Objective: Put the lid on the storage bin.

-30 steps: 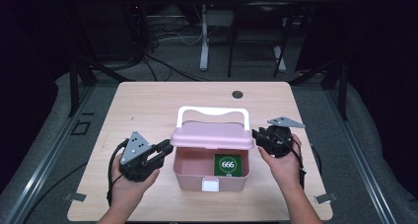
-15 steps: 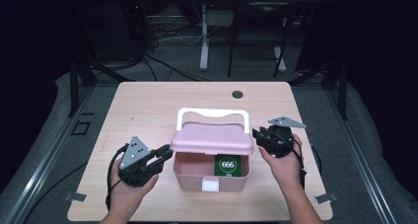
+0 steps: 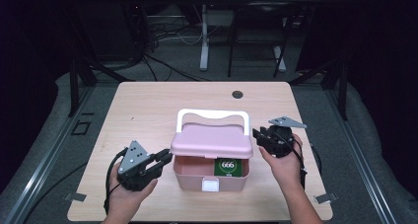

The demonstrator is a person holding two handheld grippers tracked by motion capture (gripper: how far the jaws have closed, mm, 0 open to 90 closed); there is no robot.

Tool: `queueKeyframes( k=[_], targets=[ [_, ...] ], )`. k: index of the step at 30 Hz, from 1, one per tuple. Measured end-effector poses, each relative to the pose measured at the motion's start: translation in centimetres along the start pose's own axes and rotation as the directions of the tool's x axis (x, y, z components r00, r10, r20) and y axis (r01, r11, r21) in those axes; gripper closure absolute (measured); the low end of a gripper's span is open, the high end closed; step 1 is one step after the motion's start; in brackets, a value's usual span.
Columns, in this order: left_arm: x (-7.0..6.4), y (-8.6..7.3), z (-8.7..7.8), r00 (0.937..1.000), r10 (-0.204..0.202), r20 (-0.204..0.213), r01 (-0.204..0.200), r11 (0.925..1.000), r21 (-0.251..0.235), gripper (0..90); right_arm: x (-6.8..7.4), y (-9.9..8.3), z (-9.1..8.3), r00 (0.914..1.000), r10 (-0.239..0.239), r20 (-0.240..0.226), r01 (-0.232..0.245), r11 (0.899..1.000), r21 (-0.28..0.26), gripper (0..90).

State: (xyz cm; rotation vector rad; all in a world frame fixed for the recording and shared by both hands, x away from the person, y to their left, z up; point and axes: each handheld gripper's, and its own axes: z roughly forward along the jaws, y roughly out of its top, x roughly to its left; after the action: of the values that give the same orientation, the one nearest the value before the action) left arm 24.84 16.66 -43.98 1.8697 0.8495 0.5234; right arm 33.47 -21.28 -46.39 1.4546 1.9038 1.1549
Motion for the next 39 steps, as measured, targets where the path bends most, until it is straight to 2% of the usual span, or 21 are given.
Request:
queueKeyframes(
  k=[6, 19, 27, 29, 30, 34, 36, 39],
  targets=[
    [-0.1, -0.5, 0.0, 1.0000, -0.004, 0.006, 0.004, 1.0000, 0.007, 78.6, 0.0, 0.0, 0.0, 1.0000, -0.003, 0.002, 0.003, 1.000, 0.019, 67.6],
    [-0.2, -1.5, 0.1, 0.9999, -0.010, 0.014, 0.010, 0.9997, 0.024, 78.5, 0.0, 0.0, 0.0, 1.0000, -0.004, 0.001, 0.004, 1.000, 0.020, 67.6],
    [-0.3, -2.4, 0.3, 0.9995, -0.019, 0.024, 0.018, 0.9986, 0.050, 78.6, 0.0, -0.2, 0.2, 1.0000, -0.003, 0.006, 0.003, 1.000, 0.002, 67.5],
    [-0.3, -2.4, 0.4, 0.9995, -0.020, 0.026, 0.019, 0.9984, 0.054, 78.6, 0.0, -0.2, 0.2, 1.0000, -0.003, 0.006, 0.003, 1.000, 0.003, 67.5],
    [-0.3, -2.5, 0.4, 0.9995, -0.020, 0.026, 0.018, 0.9983, 0.055, 78.6, 0.0, -0.1, 0.1, 1.0000, -0.006, 0.003, 0.006, 1.000, 0.024, 67.5],
    [-0.3, -3.0, 0.6, 0.9993, -0.020, 0.031, 0.018, 0.9972, 0.072, 78.6, 0.0, -0.2, 0.3, 1.0000, -0.001, 0.003, 0.001, 1.000, 0.006, 67.4],
    [-0.3, -3.2, 0.7, 0.9993, -0.019, 0.032, 0.016, 0.9963, 0.084, 78.6, 0.0, -0.2, 0.2, 1.0000, -0.003, 0.004, 0.003, 1.000, 0.027, 67.4],
    [-0.3, -3.5, 0.8, 0.9992, -0.022, 0.033, 0.019, 0.9956, 0.092, 78.6, 0.0, -0.2, 0.2, 1.0000, -0.003, 0.004, 0.003, 1.000, 0.027, 67.4]
  ],
)
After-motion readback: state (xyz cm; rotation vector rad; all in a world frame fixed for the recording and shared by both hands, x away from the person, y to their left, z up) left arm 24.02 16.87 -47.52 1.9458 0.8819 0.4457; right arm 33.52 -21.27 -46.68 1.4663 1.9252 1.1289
